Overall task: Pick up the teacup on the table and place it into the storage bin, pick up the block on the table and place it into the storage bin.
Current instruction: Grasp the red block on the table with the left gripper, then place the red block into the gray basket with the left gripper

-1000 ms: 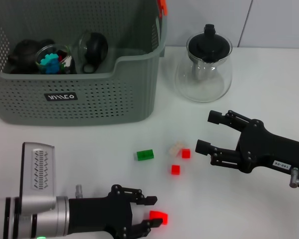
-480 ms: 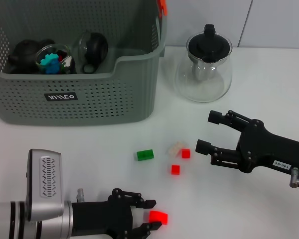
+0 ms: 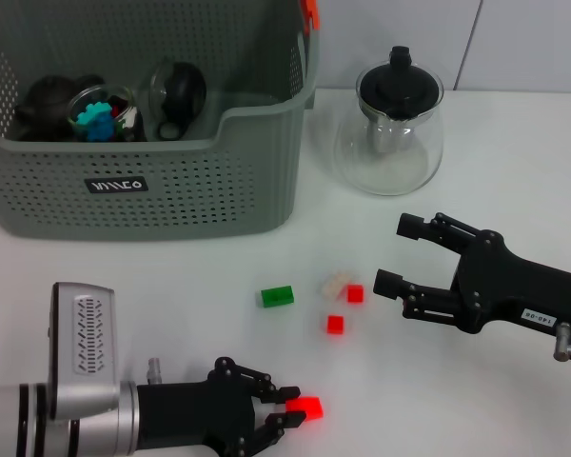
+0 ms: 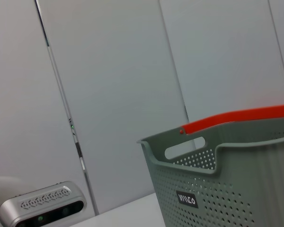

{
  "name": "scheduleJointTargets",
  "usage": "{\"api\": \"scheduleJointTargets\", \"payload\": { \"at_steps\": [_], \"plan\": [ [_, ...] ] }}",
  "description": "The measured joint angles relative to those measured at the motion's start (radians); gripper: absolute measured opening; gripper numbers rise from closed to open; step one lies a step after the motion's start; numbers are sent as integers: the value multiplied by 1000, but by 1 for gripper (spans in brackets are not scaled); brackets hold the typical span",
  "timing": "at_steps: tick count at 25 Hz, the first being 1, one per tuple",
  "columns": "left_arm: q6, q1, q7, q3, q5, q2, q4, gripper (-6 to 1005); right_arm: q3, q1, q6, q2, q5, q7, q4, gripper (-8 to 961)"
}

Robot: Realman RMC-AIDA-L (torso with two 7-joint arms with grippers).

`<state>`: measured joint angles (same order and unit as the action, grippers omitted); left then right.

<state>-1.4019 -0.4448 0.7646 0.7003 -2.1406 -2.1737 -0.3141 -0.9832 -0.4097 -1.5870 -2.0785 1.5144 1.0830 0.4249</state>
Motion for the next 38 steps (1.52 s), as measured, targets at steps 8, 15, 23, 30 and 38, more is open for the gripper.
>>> {"api": "scheduleJointTargets", "payload": {
  "at_steps": [8,15,23,30,38],
  "plan": [
    [-149,16,88,-51,1,11,-78,184,0,2,-1,1,-3,0,0,942],
    [-451,26,210,-310,12,54,-221,186,0,-1,2,-2,-4,-1,1,942],
    [-536,-50,488,-568,236,136,-280,188,0,-9,3,-6,-4,-5,3,942],
    [-376,-138,700,-575,360,169,-348,190,0,-19,1,-8,-5,-6,5,942],
    [73,-166,721,-283,316,161,-446,192,0,-25,5,-11,-5,-8,5,942]
  ]
}}
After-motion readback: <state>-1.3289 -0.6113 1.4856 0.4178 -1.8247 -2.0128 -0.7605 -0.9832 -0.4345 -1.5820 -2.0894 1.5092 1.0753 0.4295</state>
